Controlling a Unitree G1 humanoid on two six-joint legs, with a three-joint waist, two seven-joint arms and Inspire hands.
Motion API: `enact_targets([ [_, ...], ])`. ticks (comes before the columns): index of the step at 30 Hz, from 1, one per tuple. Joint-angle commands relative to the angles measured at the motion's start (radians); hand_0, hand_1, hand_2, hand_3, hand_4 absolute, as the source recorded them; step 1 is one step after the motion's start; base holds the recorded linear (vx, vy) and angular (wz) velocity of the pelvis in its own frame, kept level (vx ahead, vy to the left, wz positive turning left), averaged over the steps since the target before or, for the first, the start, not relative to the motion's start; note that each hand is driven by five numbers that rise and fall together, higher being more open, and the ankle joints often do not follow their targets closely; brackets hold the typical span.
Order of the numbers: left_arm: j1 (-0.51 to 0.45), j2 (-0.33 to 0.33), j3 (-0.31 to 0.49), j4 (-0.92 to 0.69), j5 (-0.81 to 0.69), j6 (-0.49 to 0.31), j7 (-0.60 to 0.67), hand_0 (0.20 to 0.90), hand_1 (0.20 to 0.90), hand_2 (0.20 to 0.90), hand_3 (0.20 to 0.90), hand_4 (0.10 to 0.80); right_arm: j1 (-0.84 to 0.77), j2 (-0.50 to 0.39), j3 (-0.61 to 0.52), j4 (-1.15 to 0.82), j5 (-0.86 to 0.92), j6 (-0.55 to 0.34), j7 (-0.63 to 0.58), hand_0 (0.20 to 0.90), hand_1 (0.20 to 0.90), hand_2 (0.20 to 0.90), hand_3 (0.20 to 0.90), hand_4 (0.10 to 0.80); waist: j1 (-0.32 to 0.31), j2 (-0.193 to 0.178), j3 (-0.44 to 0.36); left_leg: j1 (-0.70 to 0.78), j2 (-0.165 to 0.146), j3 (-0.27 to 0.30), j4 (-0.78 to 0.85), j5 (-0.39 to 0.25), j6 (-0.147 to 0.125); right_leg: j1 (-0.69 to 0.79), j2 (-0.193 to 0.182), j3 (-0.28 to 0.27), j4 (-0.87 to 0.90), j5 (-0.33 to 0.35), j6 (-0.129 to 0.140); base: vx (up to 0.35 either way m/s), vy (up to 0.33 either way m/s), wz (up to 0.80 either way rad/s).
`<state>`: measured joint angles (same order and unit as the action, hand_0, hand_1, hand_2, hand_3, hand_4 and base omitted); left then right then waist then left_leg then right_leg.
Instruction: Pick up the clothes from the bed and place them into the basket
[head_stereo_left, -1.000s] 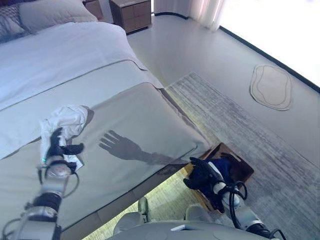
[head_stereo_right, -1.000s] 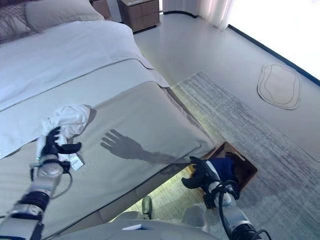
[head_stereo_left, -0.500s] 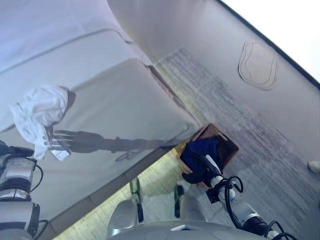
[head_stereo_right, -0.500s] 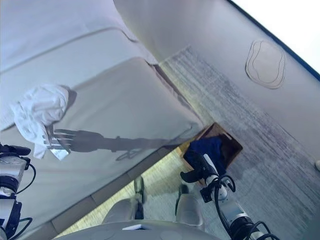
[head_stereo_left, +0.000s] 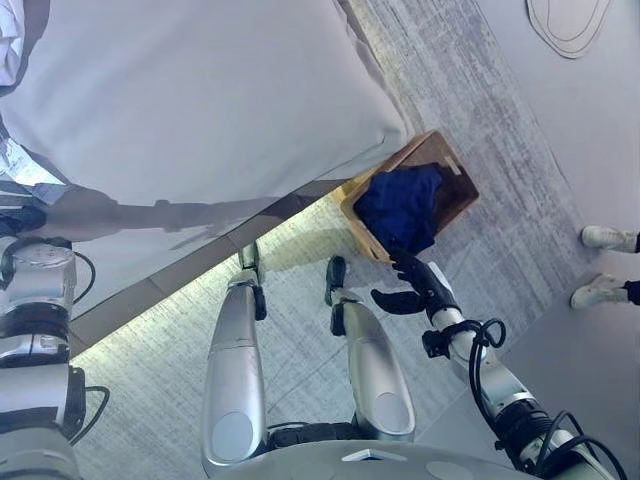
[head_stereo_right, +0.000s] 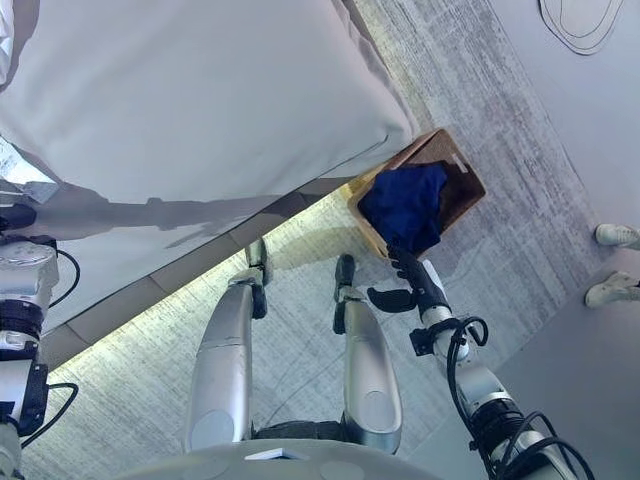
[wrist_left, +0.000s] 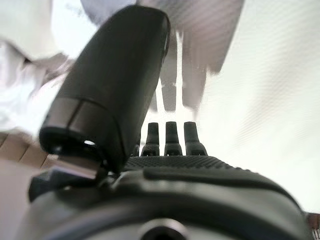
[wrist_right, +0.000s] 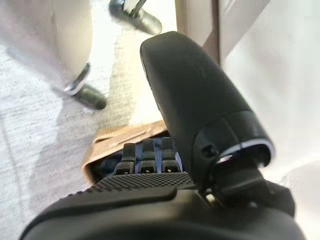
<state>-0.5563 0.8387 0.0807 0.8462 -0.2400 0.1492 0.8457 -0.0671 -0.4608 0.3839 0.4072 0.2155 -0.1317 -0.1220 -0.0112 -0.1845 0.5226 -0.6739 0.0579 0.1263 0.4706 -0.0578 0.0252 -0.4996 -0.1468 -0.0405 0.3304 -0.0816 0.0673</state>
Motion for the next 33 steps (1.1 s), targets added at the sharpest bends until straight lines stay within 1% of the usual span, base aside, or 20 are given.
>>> enact_targets([
  [1,-0.086,0.132,-0.011,0.007,-0.002,-0.11,0.081,0.9,0.9,0.9,0.9,0.8,0.021,-0.048,0.0,-0.094,0.032,-0.072,-0.024,0.9,0.9,0.9,0.9,0.8,0.005,-0.009,-0.003,0.054,0.024,0.041,-0.012,-0.082,-0.016,0.033,-0.037,-0.066,0.056,0.063,0.005,0.033,0.077,0.07],
  [3,-0.128,0.144,-0.033,0.017,-0.033,-0.135,0.055,0.9,0.9,0.9,0.9,0.8,0.024,-0.049,0.003,-0.099,0.017,-0.064,-0.018,0.9,0.9,0.9,0.9,0.8,-0.007,-0.013,-0.003,0.05,0.039,0.058,-0.007,-0.087,-0.022,0.023,-0.041,-0.075,0.052,0.066,0.009,0.044,0.054,0.05],
  [5,-0.144,0.137,-0.042,0.015,-0.036,-0.143,0.052,0.9,0.9,0.9,0.9,0.8,0.033,-0.051,0.004,-0.107,0.01,-0.06,-0.005,0.9,0.9,0.9,0.9,0.8,-0.015,-0.02,-0.003,0.051,0.047,0.069,-0.007,-0.092,-0.025,0.02,-0.045,-0.077,0.045,0.077,0.014,0.04,0.01,-0.08],
  [6,-0.155,0.134,-0.05,0.013,-0.073,-0.146,0.04,0.9,0.9,0.9,0.9,0.8,0.04,-0.05,0.004,-0.113,0.006,-0.063,0.0,0.9,0.9,0.9,0.9,0.8,-0.019,-0.024,-0.003,0.051,0.048,0.069,-0.005,-0.097,-0.026,0.018,-0.047,-0.075,0.038,0.086,0.016,0.033,-0.018,-0.11],
  [8,-0.174,0.124,-0.057,0.037,-0.097,-0.112,0.005,0.9,0.9,0.9,0.9,0.8,0.039,-0.051,0.006,-0.128,0.014,-0.072,0.006,0.9,0.9,0.9,0.9,0.8,-0.018,-0.032,-0.003,0.046,0.046,0.053,-0.005,-0.098,-0.028,0.023,-0.043,-0.069,0.023,0.091,0.015,0.008,-0.008,-0.08],
  [9,-0.186,0.119,-0.055,0.085,-0.116,-0.096,-0.017,0.9,0.9,0.9,0.9,0.8,0.028,-0.055,0.008,-0.142,0.023,-0.071,0.007,0.9,0.9,0.9,0.9,0.8,-0.019,-0.038,-0.003,0.039,0.05,0.048,0.003,-0.1,-0.031,0.025,-0.043,-0.072,0.02,0.088,0.014,-0.011,0.03,-0.16],
  [13,-0.221,0.144,-0.069,0.181,-0.137,-0.031,-0.046,0.9,0.9,0.9,0.9,0.8,0.007,-0.06,0.002,-0.156,0.042,-0.058,-0.003,0.9,0.9,0.9,0.9,0.8,-0.026,-0.042,-0.003,0.029,0.061,0.068,-0.012,-0.089,-0.037,0.017,-0.045,-0.087,0.02,0.098,0.021,-0.005,0.062,-0.27],
  [17,-0.237,0.163,-0.083,0.214,-0.149,0.024,0.003,0.9,0.9,0.9,0.9,0.8,0.01,-0.07,-0.021,-0.164,0.054,-0.05,0.003,0.9,0.9,0.9,0.9,0.8,-0.033,-0.04,-0.003,0.007,0.063,0.074,-0.008,-0.089,-0.037,-0.006,-0.047,-0.094,0.015,0.106,0.023,-0.009,0.051,-0.1],
  [18,-0.24,0.176,-0.082,0.218,-0.18,0.052,0.051,0.9,0.9,0.9,0.9,0.8,0.016,-0.076,-0.029,-0.171,0.052,-0.043,-0.005,0.9,0.9,0.9,0.9,0.8,-0.035,-0.04,-0.003,-0.007,0.061,0.073,-0.004,-0.093,-0.036,-0.023,-0.047,-0.096,0.014,0.11,0.021,-0.002,0.031,-0.08],
  [20,-0.238,0.18,-0.068,0.214,-0.228,0.057,0.1,0.9,0.9,0.9,0.9,0.8,0.024,-0.075,-0.031,-0.176,0.06,-0.031,-0.021,0.9,0.9,0.9,0.9,0.8,-0.035,-0.041,-0.003,-0.024,0.062,0.07,0.007,-0.102,-0.032,-0.041,-0.045,-0.099,0.018,0.108,0.019,0.002,0.007,-0.09],
  [21,-0.237,0.18,-0.067,0.212,-0.228,0.058,0.101,0.9,0.9,0.9,0.9,0.8,0.024,-0.075,-0.031,-0.176,0.06,-0.031,-0.021,0.9,0.9,0.9,0.9,0.8,-0.035,-0.041,-0.003,-0.025,0.062,0.07,0.009,-0.102,-0.032,-0.042,-0.045,-0.099,0.019,0.108,0.019,0.006,-0.021,-0.03],
  [22,-0.225,0.178,-0.058,0.199,-0.251,0.045,0.122,0.639,0.639,0.639,0.595,0.495,0.026,-0.072,-0.032,-0.18,0.057,-0.019,-0.025,0.9,0.9,0.9,0.9,0.8,-0.034,-0.042,-0.003,-0.032,0.063,0.07,0.011,-0.104,-0.031,-0.053,-0.044,-0.102,0.026,0.111,0.018,-0.001,-0.043,0.02],
  [23,-0.208,0.162,-0.043,0.179,-0.278,0.01,0.135,0.3,0.3,0.3,0.2,0.1,0.029,-0.065,-0.029,-0.182,0.06,-0.013,-0.03,0.9,0.9,0.9,0.9,0.8,-0.033,-0.044,-0.003,-0.034,0.065,0.072,0.01,-0.105,-0.029,-0.058,-0.04,-0.102,0.035,0.11,0.019,0.005,-0.084,0.06],
  [25,-0.185,0.137,-0.015,0.151,-0.322,-0.056,0.137,0.3,0.3,0.3,0.2,0.1,0.028,-0.058,-0.025,-0.184,0.061,-0.011,-0.028,0.9,0.9,0.9,0.9,0.8,-0.032,-0.048,-0.003,-0.037,0.066,0.071,0.009,-0.105,-0.028,-0.066,-0.035,-0.102,0.053,0.105,0.019,0.0,-0.086,0.08],
  [27,-0.178,0.121,0.001,0.134,-0.358,-0.09,0.138,0.3,0.3,0.3,0.2,0.1,0.023,-0.057,-0.023,-0.182,0.051,-0.019,-0.026,0.9,0.9,0.9,0.9,0.8,-0.03,-0.048,-0.003,-0.034,0.064,0.072,0.002,-0.102,-0.028,-0.063,-0.034,-0.105,0.052,0.101,0.019,-0.022,-0.042,0.07],
  [30,-0.176,0.105,0.025,0.143,-0.444,-0.157,0.101,0.3,0.3,0.3,0.2,0.1,0.013,-0.053,-0.016,-0.171,0.037,-0.029,-0.028,0.9,0.9,0.9,0.9,0.8,-0.03,-0.043,-0.003,-0.019,0.063,0.076,-0.014,-0.099,-0.027,-0.058,-0.031,-0.108,0.07,0.101,0.021,-0.021,-0.038,0.08],
  [33,-0.176,0.104,0.036,0.147,-0.401,-0.175,0.093,0.3,0.3,0.3,0.2,0.1,0.012,-0.048,-0.013,-0.159,0.039,-0.031,-0.019,0.9,0.9,0.9,0.9,0.8,-0.032,-0.043,-0.003,0.008,0.063,0.082,-0.034,-0.096,-0.026,-0.049,-0.03,-0.109,0.084,0.108,0.026,0.008,-0.056,0.12],
])
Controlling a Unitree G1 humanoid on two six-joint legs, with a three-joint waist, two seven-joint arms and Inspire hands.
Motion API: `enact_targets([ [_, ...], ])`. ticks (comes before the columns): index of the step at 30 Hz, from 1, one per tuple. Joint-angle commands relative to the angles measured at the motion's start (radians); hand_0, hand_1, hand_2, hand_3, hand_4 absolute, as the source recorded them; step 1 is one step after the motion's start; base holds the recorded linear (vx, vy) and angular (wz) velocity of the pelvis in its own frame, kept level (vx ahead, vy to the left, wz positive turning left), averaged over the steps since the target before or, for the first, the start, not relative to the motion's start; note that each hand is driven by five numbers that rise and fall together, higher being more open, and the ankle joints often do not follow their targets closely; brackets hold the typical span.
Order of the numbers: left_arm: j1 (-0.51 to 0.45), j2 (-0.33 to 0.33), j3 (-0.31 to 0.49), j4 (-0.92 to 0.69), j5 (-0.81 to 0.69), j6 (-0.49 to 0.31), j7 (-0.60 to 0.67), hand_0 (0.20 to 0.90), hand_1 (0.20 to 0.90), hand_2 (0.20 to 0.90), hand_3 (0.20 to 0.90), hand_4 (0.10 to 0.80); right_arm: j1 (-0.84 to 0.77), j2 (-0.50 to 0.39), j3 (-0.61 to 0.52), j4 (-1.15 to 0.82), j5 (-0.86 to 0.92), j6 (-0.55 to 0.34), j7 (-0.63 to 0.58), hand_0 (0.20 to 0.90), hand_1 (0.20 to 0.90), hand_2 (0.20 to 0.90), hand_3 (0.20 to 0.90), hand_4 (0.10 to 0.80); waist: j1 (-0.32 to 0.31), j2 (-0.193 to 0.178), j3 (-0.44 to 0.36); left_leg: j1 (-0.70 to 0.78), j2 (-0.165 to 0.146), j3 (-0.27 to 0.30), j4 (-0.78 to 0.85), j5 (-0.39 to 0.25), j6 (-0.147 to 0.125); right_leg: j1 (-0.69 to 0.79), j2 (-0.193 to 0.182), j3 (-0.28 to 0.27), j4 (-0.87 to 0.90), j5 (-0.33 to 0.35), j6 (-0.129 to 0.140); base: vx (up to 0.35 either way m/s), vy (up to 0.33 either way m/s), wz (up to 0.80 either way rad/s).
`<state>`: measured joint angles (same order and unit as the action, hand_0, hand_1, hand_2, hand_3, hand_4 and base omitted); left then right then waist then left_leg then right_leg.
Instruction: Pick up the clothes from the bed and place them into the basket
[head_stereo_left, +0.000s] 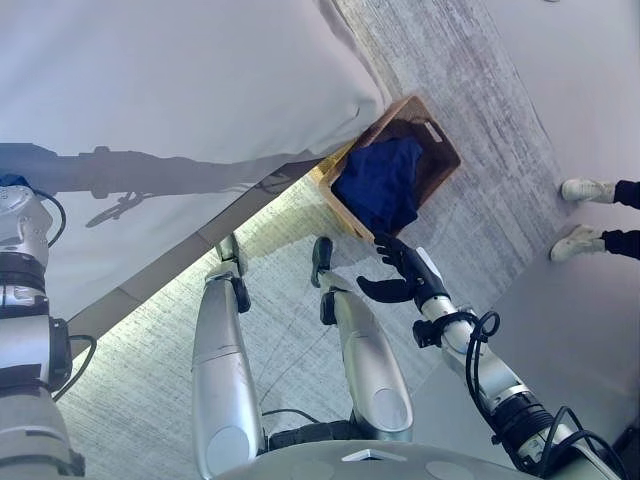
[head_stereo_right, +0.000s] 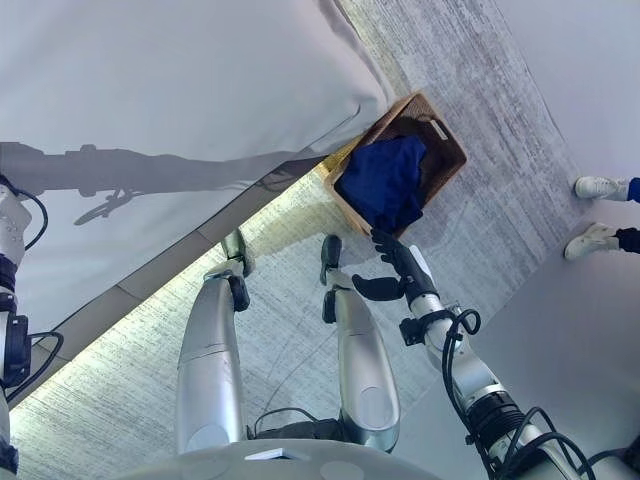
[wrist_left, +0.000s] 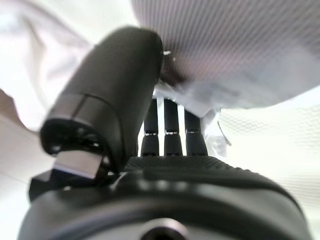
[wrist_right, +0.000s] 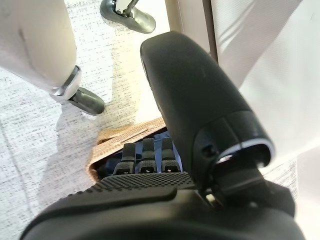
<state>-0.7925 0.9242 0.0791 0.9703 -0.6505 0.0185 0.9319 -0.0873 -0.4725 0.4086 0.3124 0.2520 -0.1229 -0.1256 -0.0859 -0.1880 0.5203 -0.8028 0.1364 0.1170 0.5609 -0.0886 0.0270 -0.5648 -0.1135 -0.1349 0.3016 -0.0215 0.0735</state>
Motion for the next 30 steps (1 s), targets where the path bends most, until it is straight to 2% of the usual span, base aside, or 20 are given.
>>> enact_targets([
  [1,0.061,0.018,0.032,0.011,0.082,-0.039,0.002,0.3,0.3,0.3,0.2,0.1,0.034,-0.034,-0.035,-0.066,0.002,-0.041,-0.01,0.9,0.9,0.9,0.9,0.8,0.043,-0.04,0.0,0.154,-0.017,0.092,-0.14,-0.063,-0.026,0.023,-0.062,-0.012,0.12,0.057,0.024,0.001,-0.063,0.15],
  [3,0.087,0.018,0.016,-0.04,0.15,-0.054,-0.045,0.3,0.3,0.3,0.2,0.1,0.037,-0.031,-0.037,-0.085,0.001,-0.031,0.01,0.9,0.9,0.9,0.9,0.8,0.051,-0.036,0.0,0.217,-0.033,0.077,-0.201,-0.051,-0.019,0.057,-0.056,0.003,0.124,0.072,0.038,-0.002,-0.074,0.13],
  [6,0.124,-0.011,0.02,-0.091,0.116,-0.134,-0.127,0.3,0.3,0.3,0.2,0.1,0.044,-0.024,-0.035,-0.093,-0.012,-0.045,0.018,0.9,0.9,0.9,0.9,0.8,0.056,-0.032,0.0,0.265,-0.042,0.083,-0.244,-0.043,-0.013,0.088,-0.056,0.008,0.117,0.081,0.048,-0.05,-0.068,0.04],
  [7,0.176,-0.078,0.029,-0.181,0.067,-0.25,-0.219,0.3,0.3,0.3,0.2,0.1,0.047,0.001,-0.047,-0.109,-0.018,-0.047,0.017,0.9,0.9,0.9,0.9,0.8,0.063,-0.027,0.0,0.298,-0.044,0.112,-0.279,-0.011,-0.004,0.116,-0.06,-0.006,0.096,0.099,0.047,-0.108,-0.101,-0.02],
  [9,0.269,-0.172,0.045,-0.293,0.07,-0.347,-0.333,0.3,0.3,0.3,0.2,0.1,0.062,0.031,-0.064,-0.122,-0.045,-0.059,0.015,0.9,0.9,0.9,0.9,0.8,0.071,-0.021,0.0,0.364,-0.055,0.132,-0.31,-0.012,-0.001,0.176,-0.066,-0.01,0.067,0.098,0.056,-0.05,-0.094,-0.09],
  [10,0.318,-0.222,0.051,-0.361,0.091,-0.366,-0.349,0.3,0.3,0.3,0.2,0.1,0.067,0.042,-0.082,-0.131,-0.057,-0.053,0.024,0.9,0.9,0.9,0.9,0.8,0.076,-0.016,-0.001,0.406,-0.066,0.128,-0.317,-0.042,-0.003,0.217,-0.072,-0.01,0.058,0.078,0.07,0.023,-0.024,-0.2],
  [11,0.385,-0.303,0.048,-0.462,0.121,-0.397,-0.372,0.3,0.3,0.3,0.2,0.1,0.08,0.058,-0.109,-0.143,-0.083,-0.044,0.046,0.9,0.9,0.9,0.9,0.8,0.079,-0.002,-0.006,0.466,-0.075,0.143,-0.346,-0.042,0.002,0.261,-0.083,-0.014,0.043,0.087,0.078,-0.052,-0.023,-0.17],
  [12,0.414,-0.339,0.046,-0.508,0.129,-0.424,-0.401,0.3,0.3,0.3,0.2,0.1,0.087,0.068,-0.122,-0.15,-0.107,-0.046,0.052,0.9,0.9,0.9,0.9,0.8,0.079,0.005,-0.014,0.487,-0.074,0.165,-0.366,-0.014,0.01,0.274,-0.089,-0.026,0.026,0.11,0.071,-0.109,-0.029,-0.15],
  [14,0.472,-0.388,0.029,-0.604,0.17,-0.456,-0.433,0.3,0.3,0.3,0.2,0.1,0.106,0.08,-0.144,-0.159,-0.13,-0.037,0.07,0.9,0.9,0.9,0.9,0.8,0.079,0.026,-0.04,0.566,-0.081,0.182,-0.423,-0.003,0.012,0.327,-0.106,-0.039,-0.001,0.125,0.08,-0.056,-0.055,-0.21],
  [15,0.484,-0.393,0.029,-0.623,0.197,-0.475,-0.455,0.3,0.3,0.3,0.2,0.1,0.111,0.085,-0.151,-0.159,-0.132,-0.043,0.073,0.9,0.9,0.9,0.9,0.8,0.079,0.029,-0.047,0.579,-0.082,0.184,-0.433,0.001,0.011,0.337,-0.109,-0.04,-0.009,0.127,0.082,-0.017,-0.078,-0.35],
  [17,0.515,-0.375,0.009,-0.734,0.24,-0.464,-0.448,0.3,0.3,0.3,0.2,0.1,0.128,0.093,-0.158,-0.156,-0.167,-0.041,0.077,0.9,0.9,0.9,0.9,0.8,0.08,0.059,-0.085,0.635,-0.085,0.167,-0.503,0.03,0.006,0.38,-0.124,-0.042,-0.036,0.131,0.088,-0.05,-0.098,-0.38],
  [19,0.515,-0.358,0.006,-0.757,0.244,-0.483,-0.463,0.3,0.3,0.3,0.2,0.1,0.131,0.097,-0.15,-0.146,-0.186,-0.049,0.07,0.9,0.9,0.9,0.9,0.8,0.079,0.08,-0.105,0.661,-0.085,0.157,-0.543,0.048,0.005,0.396,-0.122,-0.039,-0.041,0.12,0.087,-0.049,-0.113,-0.19],
  [22,0.513,-0.332,0.004,-0.796,0.248,-0.476,-0.499,0.3,0.3,0.3,0.2,0.1,0.147,0.098,-0.142,-0.15,-0.202,-0.015,0.059,0.9,0.9,0.9,0.9,0.8,0.073,0.123,-0.165,0.689,-0.094,0.125,-0.566,0.07,-0.004,0.451,-0.111,-0.033,-0.091,0.081,0.08,-0.052,-0.16,-0.13],
  [25,0.513,-0.338,-0.004,-0.82,0.264,-0.5,-0.531,0.3,0.3,0.3,0.2,0.1,0.155,0.104,-0.134,-0.115,-0.211,-0.031,0.054,0.9,0.9,0.9,0.9,0.8,0.063,0.163,-0.21,0.721,-0.092,0.096,-0.592,0.09,-0.015,0.487,-0.097,-0.009,-0.106,0.039,0.071,-0.054,-0.208,-0.18],
  [28,0.484,-0.334,-0.01,-0.847,0.24,-0.473,-0.574,0.3,0.3,0.3,0.2,0.1,0.167,0.107,-0.13,-0.103,-0.21,-0.017,0.06,0.9,0.9,0.9,0.9,0.8,0.051,0.188,-0.268,0.736,-0.081,0.067,-0.601,0.109,-0.03,0.522,-0.089,0.022,-0.115,-0.004,0.059,-0.067,-0.334,-0.1],
  [30,0.456,-0.324,-0.014,-0.829,0.216,-0.459,-0.592,0.3,0.3,0.3,0.2,0.1,0.17,0.106,-0.122,-0.103,-0.194,-0.002,0.081,0.9,0.9,0.9,0.9,0.8,0.043,0.199,-0.294,0.743,-0.068,0.053,-0.595,0.117,-0.04,0.544,-0.069,0.028,-0.107,-0.049,0.049,-0.086,-0.405,-0.02],
])
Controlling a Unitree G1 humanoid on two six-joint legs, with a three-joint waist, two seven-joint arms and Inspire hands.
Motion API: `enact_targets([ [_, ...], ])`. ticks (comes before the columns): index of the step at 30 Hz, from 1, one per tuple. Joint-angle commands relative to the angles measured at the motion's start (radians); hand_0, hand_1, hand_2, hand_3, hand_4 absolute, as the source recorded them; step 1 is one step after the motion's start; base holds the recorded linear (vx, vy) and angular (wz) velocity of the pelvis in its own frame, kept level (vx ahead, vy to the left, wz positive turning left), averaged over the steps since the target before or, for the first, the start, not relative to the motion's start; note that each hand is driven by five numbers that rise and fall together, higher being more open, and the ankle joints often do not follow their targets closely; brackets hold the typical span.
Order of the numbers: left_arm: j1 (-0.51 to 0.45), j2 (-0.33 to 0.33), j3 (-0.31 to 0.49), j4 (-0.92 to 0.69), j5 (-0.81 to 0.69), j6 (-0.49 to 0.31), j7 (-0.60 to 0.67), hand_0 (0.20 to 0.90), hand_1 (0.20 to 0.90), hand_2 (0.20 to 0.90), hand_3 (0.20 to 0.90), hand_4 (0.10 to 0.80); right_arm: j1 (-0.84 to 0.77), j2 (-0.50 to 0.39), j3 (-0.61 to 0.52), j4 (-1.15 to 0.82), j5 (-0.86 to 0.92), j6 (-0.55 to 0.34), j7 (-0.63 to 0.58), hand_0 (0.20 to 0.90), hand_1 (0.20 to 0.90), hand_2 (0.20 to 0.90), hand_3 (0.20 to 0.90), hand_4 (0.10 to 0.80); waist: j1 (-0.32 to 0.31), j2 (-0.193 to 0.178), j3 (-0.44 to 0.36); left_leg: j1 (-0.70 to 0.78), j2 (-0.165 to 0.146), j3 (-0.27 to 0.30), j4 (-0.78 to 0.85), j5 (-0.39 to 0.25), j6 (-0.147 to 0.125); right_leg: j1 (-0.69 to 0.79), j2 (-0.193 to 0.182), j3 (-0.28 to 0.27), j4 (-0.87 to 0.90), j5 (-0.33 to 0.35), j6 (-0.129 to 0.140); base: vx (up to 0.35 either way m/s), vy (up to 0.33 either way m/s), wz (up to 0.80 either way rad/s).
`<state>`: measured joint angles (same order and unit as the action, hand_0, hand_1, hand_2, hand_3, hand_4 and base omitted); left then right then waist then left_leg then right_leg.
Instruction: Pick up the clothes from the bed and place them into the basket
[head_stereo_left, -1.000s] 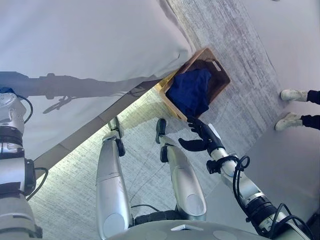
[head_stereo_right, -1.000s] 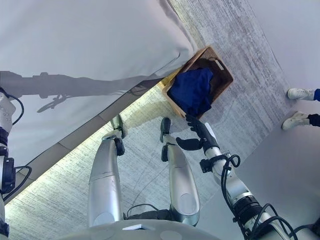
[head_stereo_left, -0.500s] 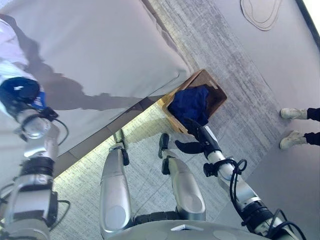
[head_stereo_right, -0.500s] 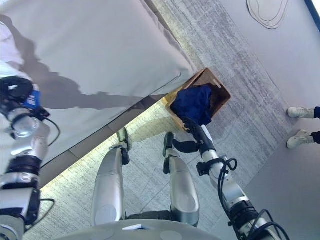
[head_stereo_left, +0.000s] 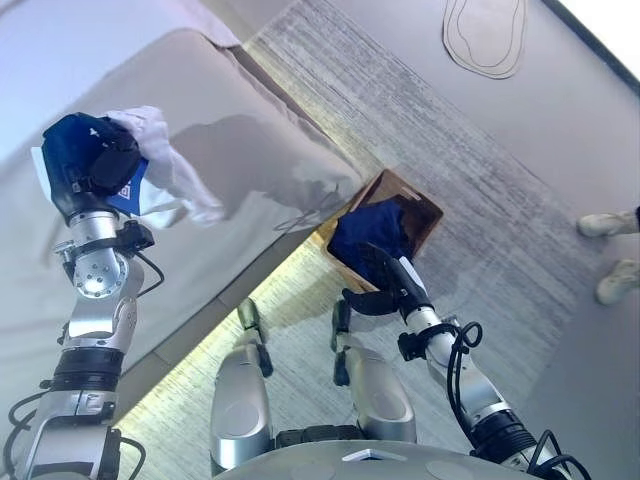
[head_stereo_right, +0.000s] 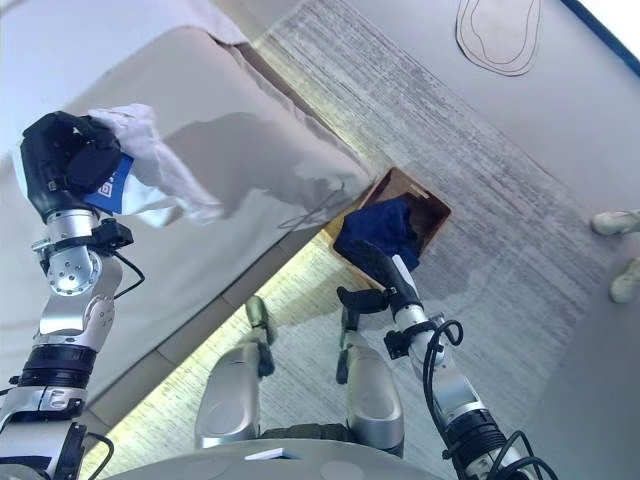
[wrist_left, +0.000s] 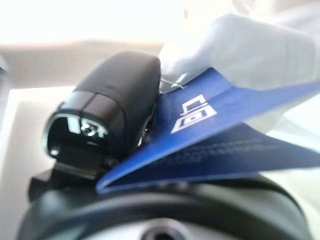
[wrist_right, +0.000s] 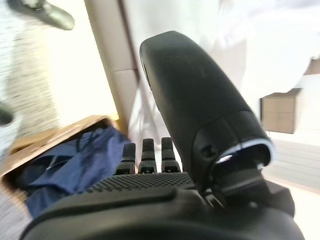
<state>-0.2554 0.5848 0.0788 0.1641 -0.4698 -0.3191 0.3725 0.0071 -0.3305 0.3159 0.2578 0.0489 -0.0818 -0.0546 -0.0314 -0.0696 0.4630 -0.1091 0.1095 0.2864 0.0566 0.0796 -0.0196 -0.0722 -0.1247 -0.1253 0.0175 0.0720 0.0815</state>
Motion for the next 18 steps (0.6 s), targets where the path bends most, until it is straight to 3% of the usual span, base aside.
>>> enact_targets([
  [1,-0.098,0.014,-0.021,-0.01,0.02,-0.112,-0.043,0.3,0.3,0.3,0.2,0.1,0.077,-0.036,-0.02,-0.048,0.03,-0.048,0.032,0.9,0.9,0.9,0.9,0.8,-0.013,0.086,-0.253,0.05,-0.028,-0.127,-0.084,-0.041,-0.008,0.071,-0.04,0.012,0.173,-0.174,0.027,-0.071,-0.379,0.04],
  [7,-0.109,-0.069,-0.087,-0.006,-0.023,-0.086,-0.056,0.3,0.3,0.3,0.2,0.1,0.044,-0.05,0.037,-0.069,0.064,-0.14,0.1,0.9,0.9,0.9,0.9,0.8,-0.009,0.106,-0.284,0.037,0.037,-0.196,-0.075,0.047,-0.088,0.143,0.014,-0.022,0.138,-0.203,-0.043,-0.144,-0.488,0.21],
  [9,-0.098,-0.08,-0.095,-0.025,-0.026,-0.079,-0.082,0.3,0.3,0.3,0.2,0.1,0.041,-0.054,0.038,-0.08,0.048,-0.184,0.119,0.9,0.9,0.9,0.9,0.8,-0.01,0.111,-0.284,0.036,0.045,-0.185,-0.079,0.071,-0.096,0.156,0.023,-0.03,0.131,-0.203,-0.051,-0.165,-0.267,0.23],
  [10,-0.089,-0.082,-0.101,-0.03,-0.036,-0.078,-0.109,0.3,0.3,0.3,0.2,0.1,0.034,-0.06,0.041,-0.089,0.038,-0.208,0.133,0.9,0.9,0.9,0.9,0.8,-0.007,0.115,-0.285,0.032,0.055,-0.159,-0.076,0.101,-0.107,0.165,0.029,-0.054,0.116,-0.197,-0.054,-0.202,-0.265,0.28],
  [12,-0.08,-0.081,-0.112,-0.043,-0.048,-0.064,-0.146,0.3,0.3,0.3,0.2,0.1,0.017,-0.079,0.047,-0.107,0.021,-0.246,0.123,0.9,0.9,0.9,0.9,0.8,-0.003,0.111,-0.285,0.02,0.058,-0.108,-0.014,0.095,-0.11,0.176,0.021,-0.09,0.096,-0.189,-0.059,-0.229,-0.243,0.2],
  [13,-0.073,-0.075,-0.114,-0.053,-0.076,-0.054,-0.181,0.3,0.3,0.3,0.2,0.1,-0.014,-0.097,0.049,-0.12,-0.005,-0.285,0.093,0.9,0.9,0.9,0.9,0.8,0.002,0.098,-0.288,0.035,0.041,-0.085,0.056,0.045,-0.096,0.183,0.002,-0.124,0.078,-0.18,-0.057,-0.277,-0.241,0.13],
  [16,-0.036,-0.073,-0.102,-0.076,-0.115,-0.042,-0.237,0.3,0.3,0.3,0.2,0.1,-0.073,-0.128,0.036,-0.185,-0.036,-0.317,0.007,0.9,0.9,0.9,0.9,0.8,0.016,0.08,-0.302,0.043,-0.008,-0.091,0.247,-0.039,-0.071,0.172,-0.02,-0.155,0.03,-0.142,-0.064,-0.293,-0.21,0.13],
  [18,0.0,-0.091,-0.096,-0.09,-0.124,-0.048,-0.293,0.3,0.3,0.3,0.2,0.1,-0.098,-0.128,0.021,-0.232,-0.051,-0.33,0.015,0.9,0.9,0.9,0.9,0.8,0.021,0.081,-0.315,0.059,-0.036,-0.095,0.332,-0.099,-0.059,0.161,-0.026,-0.169,0.007,-0.124,-0.062,-0.248,-0.143,-0.02],
])
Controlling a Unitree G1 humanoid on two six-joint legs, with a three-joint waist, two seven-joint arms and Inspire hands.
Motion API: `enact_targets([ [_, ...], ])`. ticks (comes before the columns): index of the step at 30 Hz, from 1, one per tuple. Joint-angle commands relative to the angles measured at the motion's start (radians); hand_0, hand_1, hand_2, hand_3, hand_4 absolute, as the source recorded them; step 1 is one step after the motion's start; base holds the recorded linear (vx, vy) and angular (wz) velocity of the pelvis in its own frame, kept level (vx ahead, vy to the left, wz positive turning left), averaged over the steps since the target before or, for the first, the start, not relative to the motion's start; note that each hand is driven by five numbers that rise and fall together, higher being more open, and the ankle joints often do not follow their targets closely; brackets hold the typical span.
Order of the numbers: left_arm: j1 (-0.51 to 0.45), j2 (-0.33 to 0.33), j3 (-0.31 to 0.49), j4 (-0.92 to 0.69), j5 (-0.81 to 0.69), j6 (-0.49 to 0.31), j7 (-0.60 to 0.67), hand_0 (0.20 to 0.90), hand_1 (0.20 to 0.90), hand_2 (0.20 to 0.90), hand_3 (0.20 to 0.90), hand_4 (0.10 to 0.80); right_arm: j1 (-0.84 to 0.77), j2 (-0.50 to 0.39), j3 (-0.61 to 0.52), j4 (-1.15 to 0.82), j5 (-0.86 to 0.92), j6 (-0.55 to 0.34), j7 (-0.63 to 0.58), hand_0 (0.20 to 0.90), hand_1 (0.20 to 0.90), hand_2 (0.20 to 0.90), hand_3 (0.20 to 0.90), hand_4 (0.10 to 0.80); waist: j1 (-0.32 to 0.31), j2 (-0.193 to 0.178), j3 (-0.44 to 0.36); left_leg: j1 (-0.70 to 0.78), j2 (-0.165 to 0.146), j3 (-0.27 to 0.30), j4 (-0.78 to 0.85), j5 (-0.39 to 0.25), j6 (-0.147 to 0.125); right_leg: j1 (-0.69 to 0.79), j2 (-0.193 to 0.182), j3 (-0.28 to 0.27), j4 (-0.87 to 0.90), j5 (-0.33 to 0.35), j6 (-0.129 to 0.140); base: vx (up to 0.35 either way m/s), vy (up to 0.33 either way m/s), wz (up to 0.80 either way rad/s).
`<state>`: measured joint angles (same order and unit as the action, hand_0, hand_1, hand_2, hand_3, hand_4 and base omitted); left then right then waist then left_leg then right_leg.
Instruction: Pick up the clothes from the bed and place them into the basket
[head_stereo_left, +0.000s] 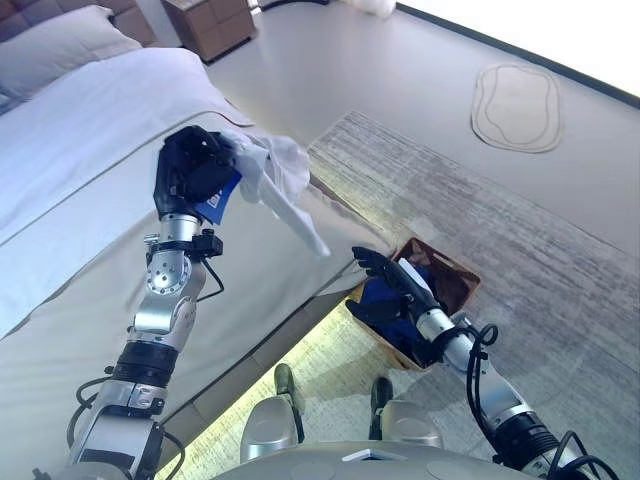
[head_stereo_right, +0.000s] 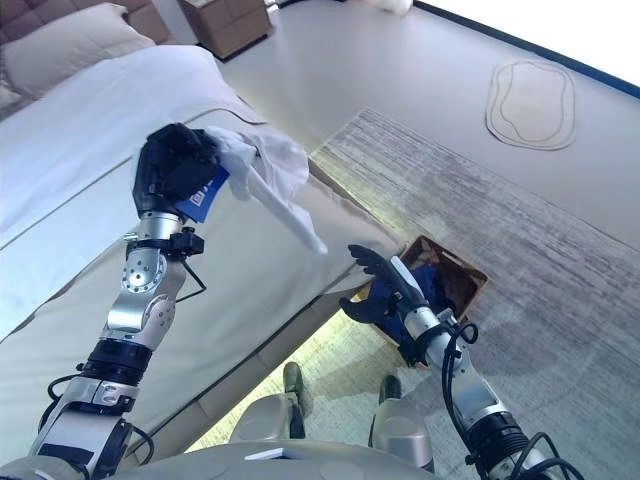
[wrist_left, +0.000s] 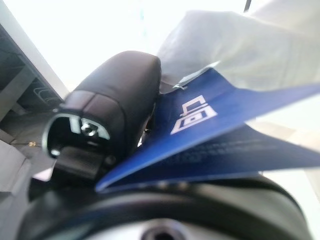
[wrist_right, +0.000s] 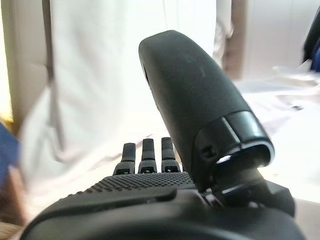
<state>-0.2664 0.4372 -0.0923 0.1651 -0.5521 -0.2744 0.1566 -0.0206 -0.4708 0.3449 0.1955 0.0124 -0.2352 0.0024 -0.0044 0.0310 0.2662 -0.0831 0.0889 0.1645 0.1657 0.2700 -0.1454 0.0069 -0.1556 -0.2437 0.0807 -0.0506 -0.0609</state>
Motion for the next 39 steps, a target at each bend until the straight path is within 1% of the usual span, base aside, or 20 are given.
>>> enact_targets([
  [1,0.021,0.053,0.078,-0.097,-0.048,-0.089,-0.106,0.3,0.3,0.3,0.2,0.1,-0.073,0.011,-0.012,-0.185,-0.01,-0.177,-0.015,0.9,0.9,0.9,0.9,0.8,-0.004,-0.021,-0.123,0.036,-0.027,0.029,0.264,-0.305,0.068,0.079,0.004,-0.055,-0.065,0.005,0.08,-0.198,-0.122,0.08],
  [6,0.053,0.045,0.055,-0.18,-0.062,-0.039,-0.229,0.3,0.3,0.3,0.2,0.1,-0.077,-0.002,-0.009,-0.3,0.009,-0.132,0.033,0.9,0.9,0.9,0.9,0.8,-0.003,-0.014,-0.15,0.082,-0.061,0.048,0.344,-0.355,0.066,0.077,0.013,-0.088,-0.097,0.029,0.078,-0.151,-0.063,0.29],
  [8,0.039,0.046,0.017,-0.217,-0.079,-0.012,-0.294,0.3,0.3,0.3,0.2,0.1,-0.074,0.01,-0.011,-0.325,0.026,-0.116,-0.007,0.9,0.9,0.9,0.9,0.8,-0.014,-0.007,-0.163,0.116,-0.072,0.069,0.361,-0.361,0.059,0.07,0.017,-0.109,-0.107,0.043,0.079,-0.215,0.033,0.4],
  [10,0.026,0.044,-0.015,-0.244,-0.096,0.01,-0.333,0.3,0.3,0.3,0.2,0.1,-0.078,0.018,-0.01,-0.344,0.061,-0.077,-0.012,0.9,0.9,0.9,0.9,0.8,-0.02,0.003,-0.168,0.14,-0.083,0.071,0.344,-0.355,0.053,0.062,0.022,-0.119,-0.105,0.047,0.081,-0.215,0.102,0.56],
  [11,0.011,0.045,-0.041,-0.268,-0.12,0.036,-0.369,0.3,0.3,0.3,0.2,0.1,-0.078,0.03,-0.004,-0.343,0.093,-0.053,-0.001,0.9,0.9,0.9,0.9,0.8,-0.026,0.011,-0.172,0.154,-0.099,0.062,0.318,-0.357,0.054,0.052,0.023,-0.121,-0.104,0.058,0.087,-0.261,0.176,0.53],
  [13,-0.006,0.045,-0.073,-0.299,-0.145,0.067,-0.419,0.3,0.3,0.3,0.2,0.1,-0.077,0.038,0.011,-0.355,0.158,0.0,0.042,0.9,0.9,0.9,0.9,0.8,-0.032,0.019,-0.175,0.182,-0.124,0.042,0.25,-0.378,0.068,0.03,0.022,-0.121,-0.097,0.074,0.098,-0.272,0.219,0.62],
  [14,-0.025,0.05,-0.115,-0.327,-0.153,0.09,-0.452,0.3,0.3,0.3,0.2,0.1,-0.075,0.054,0.035,-0.354,0.246,0.045,0.113,0.9,0.9,0.9,0.9,0.8,-0.043,0.031,-0.175,0.224,-0.139,0.021,0.109,-0.401,0.088,-0.011,0.027,-0.109,-0.078,0.088,0.114,-0.283,0.229,0.49],
  [15,-0.04,0.06,-0.14,-0.332,-0.162,0.096,-0.477,0.3,0.3,0.3,0.2,0.1,-0.076,0.065,0.054,-0.346,0.298,0.085,0.164,0.9,0.9,0.9,0.9,0.8,-0.049,0.031,-0.172,0.24,-0.138,0.027,0.039,-0.415,0.1,-0.031,0.028,-0.101,-0.069,0.099,0.125,-0.323,0.209,0.37],
  [17,-0.087,0.088,-0.194,-0.339,-0.184,0.113,-0.501,0.3,0.3,0.3,0.2,0.1,-0.098,0.067,0.084,-0.331,0.339,0.098,0.161,0.9,0.9,0.9,0.9,0.8,-0.057,0.019,-0.161,0.264,-0.148,0.023,-0.052,-0.45,0.126,-0.066,0.027,-0.091,-0.055,0.127,0.146,-0.262,0.116,0.29],
  [22,-0.173,0.073,-0.324,-0.333,-0.23,0.215,-0.57,0.3,0.3,0.3,0.2,0.1,-0.17,0.109,0.111,-0.275,0.474,0.218,0.206,0.9,0.9,0.9,0.9,0.8,-0.066,-0.002,-0.139,0.282,-0.183,-0.031,-0.169,-0.422,0.163,-0.135,0.024,-0.058,-0.042,0.209,0.209,-0.235,0.126,0.31],
  [24,-0.177,0.063,-0.344,-0.333,-0.233,0.24,-0.601,0.3,0.3,0.3,0.2,0.1,-0.176,0.115,0.13,-0.266,0.463,0.234,0.209,0.9,0.9,0.9,0.9,0.8,-0.063,-0.01,-0.137,0.277,-0.193,-0.05,-0.188,-0.411,0.17,-0.152,0.019,-0.056,-0.042,0.23,0.22,-0.194,0.114,0.06],
  [25,-0.174,0.049,-0.365,-0.343,-0.259,0.297,-0.633,0.3,0.3,0.3,0.2,0.1,-0.18,0.119,0.144,-0.241,0.494,0.26,0.224,0.9,0.9,0.9,0.9,0.8,-0.061,-0.013,-0.134,0.285,-0.199,-0.047,-0.214,-0.398,0.175,-0.161,0.02,-0.055,-0.046,0.25,0.228,-0.16,0.109,-0.08],
  [27,-0.173,0.045,-0.373,-0.343,-0.271,0.314,-0.643,0.3,0.3,0.3,0.2,0.1,-0.18,0.12,0.146,-0.233,0.496,0.256,0.21,0.9,0.9,0.9,0.9,0.8,-0.062,-0.014,-0.133,0.289,-0.2,-0.04,-0.223,-0.395,0.177,-0.163,0.021,-0.051,-0.047,0.255,0.23,-0.128,0.095,-0.12],
  [28,-0.169,0.031,-0.397,-0.337,-0.258,0.318,-0.639,0.3,0.3,0.3,0.2,0.1,-0.173,0.12,0.144,-0.224,0.513,0.25,0.179,0.465,0.465,0.465,0.392,0.292,-0.073,-0.015,-0.13,0.298,-0.197,-0.029,-0.235,-0.39,0.182,-0.169,0.024,-0.023,-0.038,0.264,0.232,-0.123,0.081,-0.09],
  [29,-0.173,0.025,-0.412,-0.327,-0.267,0.326,-0.637,0.3,0.3,0.3,0.2,0.1,-0.167,0.121,0.138,-0.217,0.516,0.235,0.161,0.3,0.3,0.3,0.2,0.1,-0.082,-0.018,-0.131,0.297,-0.197,-0.027,-0.24,-0.388,0.189,-0.176,0.025,0.006,-0.023,0.267,0.231,-0.128,0.072,-0.09],
  [31,-0.173,-0.003,-0.424,-0.305,-0.26,0.342,-0.634,0.3,0.3,0.3,0.2,0.1,-0.159,0.122,0.119,-0.213,0.502,0.203,0.138,0.3,0.3,0.3,0.2,0.1,-0.096,-0.021,-0.134,0.287,-0.191,-0.03,-0.241,-0.378,0.198,-0.175,0.032,0.072,0.006,0.246,0.22,-0.122,0.019,0.03],
  [33,-0.165,-0.023,-0.42,-0.288,-0.242,0.344,-0.609,0.3,0.3,0.3,0.2,0.1,-0.154,0.108,0.083,-0.22,0.457,0.153,0.073,0.3,0.3,0.3,0.2,0.1,-0.096,-0.019,-0.14,0.266,-0.181,-0.034,-0.236,-0.363,0.199,-0.123,0.047,0.116,-0.006,0.184,0.203,-0.116,-0.017,0.14],
  [35,-0.147,-0.018,-0.408,-0.289,-0.238,0.328,-0.587,0.3,0.3,0.3,0.2,0.1,-0.153,0.094,0.06,-0.234,0.406,0.126,0.019,0.3,0.3,0.3,0.2,0.1,-0.093,-0.023,-0.142,0.27,-0.182,-0.027,-0.239,-0.365,0.199,-0.112,0.041,0.115,-0.02,0.205,0.206,-0.039,-0.019,-0.02],
  [38,-0.119,-0.015,-0.37,-0.291,-0.218,0.315,-0.572,0.3,0.3,0.3,0.2,0.1,-0.174,0.069,0.005,-0.232,0.339,0.1,-0.054,0.3,0.3,0.3,0.2,0.1,-0.087,-0.021,-0.141,0.279,-0.177,-0.02,-0.247,-0.369,0.203,-0.1,0.041,0.111,-0.031,0.197,0.206,0.008,-0.013,-0.13],
  [39,-0.115,-0.008,-0.357,-0.29,-0.219,0.312,-0.562,0.373,0.373,0.373,0.285,0.185,-0.19,0.059,-0.022,-0.224,0.342,0.097,-0.079,0.3,0.3,0.3,0.2,0.1,-0.083,-0.02,-0.141,0.281,-0.176,-0.024,-0.25,-0.368,0.205,-0.095,0.044,0.114,-0.032,0.196,0.205,0.042,-0.028,-0.14],
])
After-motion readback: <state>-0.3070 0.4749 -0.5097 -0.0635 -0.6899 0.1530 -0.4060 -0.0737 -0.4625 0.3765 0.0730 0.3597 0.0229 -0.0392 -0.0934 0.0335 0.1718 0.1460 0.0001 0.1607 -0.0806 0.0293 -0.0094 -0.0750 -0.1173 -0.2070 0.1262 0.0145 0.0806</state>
